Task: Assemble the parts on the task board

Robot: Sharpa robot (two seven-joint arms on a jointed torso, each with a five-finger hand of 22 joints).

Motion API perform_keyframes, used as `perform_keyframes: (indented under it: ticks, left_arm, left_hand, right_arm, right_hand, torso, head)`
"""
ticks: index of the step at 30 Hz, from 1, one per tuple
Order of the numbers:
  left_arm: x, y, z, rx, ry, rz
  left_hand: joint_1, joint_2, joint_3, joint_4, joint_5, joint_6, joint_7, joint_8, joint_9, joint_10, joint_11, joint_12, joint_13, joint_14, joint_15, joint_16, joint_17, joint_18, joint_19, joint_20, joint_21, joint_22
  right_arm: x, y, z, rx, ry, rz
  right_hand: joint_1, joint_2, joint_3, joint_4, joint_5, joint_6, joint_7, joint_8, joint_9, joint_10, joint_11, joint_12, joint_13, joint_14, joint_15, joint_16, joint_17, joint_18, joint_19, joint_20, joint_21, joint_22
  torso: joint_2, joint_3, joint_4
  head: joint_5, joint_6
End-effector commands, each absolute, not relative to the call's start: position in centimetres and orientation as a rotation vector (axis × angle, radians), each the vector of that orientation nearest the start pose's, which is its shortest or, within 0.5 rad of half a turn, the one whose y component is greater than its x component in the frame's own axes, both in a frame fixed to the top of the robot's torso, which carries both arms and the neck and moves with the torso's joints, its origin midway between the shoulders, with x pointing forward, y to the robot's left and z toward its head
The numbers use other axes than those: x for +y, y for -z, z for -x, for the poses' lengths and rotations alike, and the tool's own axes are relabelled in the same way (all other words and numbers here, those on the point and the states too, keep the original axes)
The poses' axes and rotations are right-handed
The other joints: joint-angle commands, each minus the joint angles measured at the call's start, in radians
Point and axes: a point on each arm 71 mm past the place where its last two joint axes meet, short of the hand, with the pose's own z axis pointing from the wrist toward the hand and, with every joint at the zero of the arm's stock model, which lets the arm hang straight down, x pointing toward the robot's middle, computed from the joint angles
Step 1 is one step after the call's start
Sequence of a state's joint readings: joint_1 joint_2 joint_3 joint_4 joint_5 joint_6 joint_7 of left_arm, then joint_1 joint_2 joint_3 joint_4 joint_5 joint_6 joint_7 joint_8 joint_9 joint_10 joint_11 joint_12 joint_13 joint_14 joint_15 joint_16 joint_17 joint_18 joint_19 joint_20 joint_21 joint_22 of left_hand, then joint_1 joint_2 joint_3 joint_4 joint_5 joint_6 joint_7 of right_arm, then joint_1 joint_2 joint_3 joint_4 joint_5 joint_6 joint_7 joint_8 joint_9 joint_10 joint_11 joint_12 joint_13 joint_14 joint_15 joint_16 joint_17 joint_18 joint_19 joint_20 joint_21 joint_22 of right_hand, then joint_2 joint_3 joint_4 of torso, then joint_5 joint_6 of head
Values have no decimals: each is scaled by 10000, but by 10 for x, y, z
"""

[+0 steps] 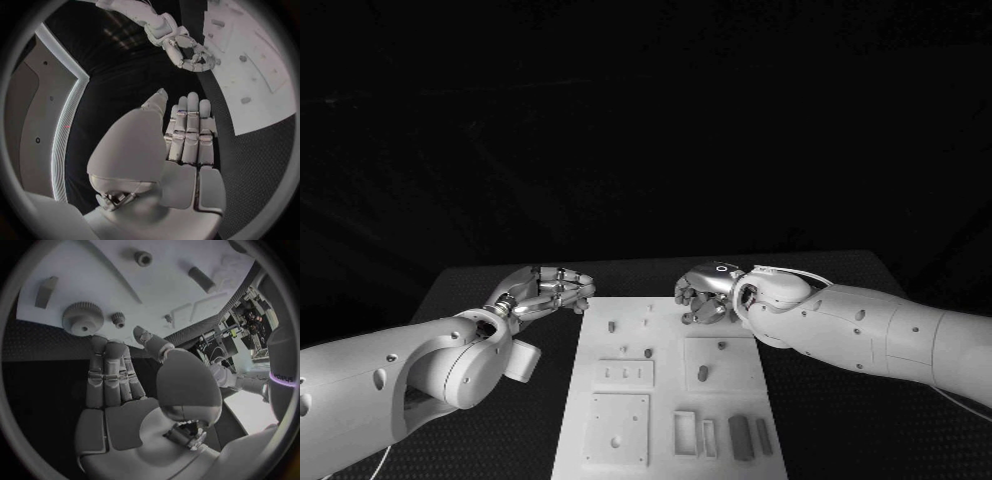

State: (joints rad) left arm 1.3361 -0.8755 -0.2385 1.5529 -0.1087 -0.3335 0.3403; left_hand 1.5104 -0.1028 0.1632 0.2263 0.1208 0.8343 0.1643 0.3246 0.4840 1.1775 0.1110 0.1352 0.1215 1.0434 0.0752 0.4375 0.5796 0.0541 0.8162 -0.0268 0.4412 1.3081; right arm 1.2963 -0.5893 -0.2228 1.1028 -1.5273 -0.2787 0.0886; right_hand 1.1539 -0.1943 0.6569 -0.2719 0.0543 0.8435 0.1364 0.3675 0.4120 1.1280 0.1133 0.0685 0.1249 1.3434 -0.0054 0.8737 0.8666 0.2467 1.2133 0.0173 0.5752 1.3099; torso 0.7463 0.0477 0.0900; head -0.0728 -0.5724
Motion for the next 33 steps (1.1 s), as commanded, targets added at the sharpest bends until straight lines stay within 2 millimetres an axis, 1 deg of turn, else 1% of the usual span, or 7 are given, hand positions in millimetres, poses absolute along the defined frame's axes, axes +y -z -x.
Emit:
perform_keyframes:
  ticks: [1,9,14,21,24,29,33]
  left_arm:
    - [216,183,-481,15899,14149,9348]
    - [216,184,-481,15926,14161,9357]
    - [215,184,-481,15946,14155,9370]
    - [216,184,-482,15968,14135,9389]
    - [216,184,-482,15973,14136,9394]
    - [216,185,-483,15990,14130,9422]
    - [216,185,-483,15996,14138,9475]
  left_hand:
    - [-33,-101,-15,68,-42,8,83,-41,-8,27,69,-40,-9,-59,-3,-61,15,104,-53,20,-25,104]
    - [-37,-107,-31,107,-46,1,88,-56,-9,23,76,-65,-10,-59,-1,-76,25,104,-58,21,-23,104]
    - [-36,-111,-46,142,-49,-6,93,-70,-9,21,81,-87,-11,-58,0,-90,36,105,-62,22,-20,105]
    - [-40,-116,-66,192,-54,-13,98,-85,-9,21,86,-114,-11,-54,1,-106,49,105,-66,23,-16,106]
    - [-41,-115,-73,213,-56,-15,100,-91,-9,21,89,-124,-11,-52,1,-112,55,105,-68,24,-14,106]
    - [-38,-118,-84,243,-60,-19,103,-100,-8,21,92,-140,-10,-51,2,-122,63,106,-69,24,-11,107]
    - [-35,-119,-92,265,-62,-22,105,-107,-7,21,94,-152,-10,-49,2,-129,70,107,-71,24,-9,108]
  right_arm:
    - [-185,219,-547,17051,-4777,5008]
    - [-183,221,-547,17074,-4748,5094]
    - [-182,223,-547,17090,-4643,5224]
    - [-187,226,-549,17204,-4334,5271]
    - [-189,228,-549,17321,-4259,5309]
    - [-189,227,-548,17270,-4221,5350]
    - [-187,227,-548,17265,-4270,5401]
  right_hand:
    - [9,-91,35,8,-34,60,-7,-44,18,-69,3,-23,-25,12,57,137,43,151,124,-80,113,238]
    - [10,-119,70,26,-38,50,-21,-61,26,-108,-4,-24,-60,6,49,295,82,151,166,-124,254,234]
    - [11,-102,109,40,-39,74,-38,-56,46,-72,-20,-1,-76,0,34,454,111,151,181,-161,392,234]
    - [29,-87,233,69,-50,194,-72,0,98,123,-61,60,-48,-34,-5,639,128,151,156,-198,575,232]
    - [47,-79,290,66,-53,241,-83,22,119,194,-75,72,-33,-62,-19,692,123,151,154,-216,669,239]
    - [104,-71,390,41,-54,267,-96,31,141,232,-86,57,-28,-97,-29,753,107,151,135,-225,816,240]
    - [139,-69,451,19,-54,296,-102,43,156,257,-91,53,-24,-112,-33,785,94,151,106,-225,879,236]
  torso:
    - [106,4,21]
    - [231,13,45]
    - [280,26,60]
    - [363,36,76]
    - [390,37,78]
    - [415,59,83]
    - [422,64,81]
  head:
    - [-26,6]
    - [-45,22]
    - [-48,-15]
    - [-92,-18]
    - [-105,-16]
    - [-114,-18]
    - [-126,-15]
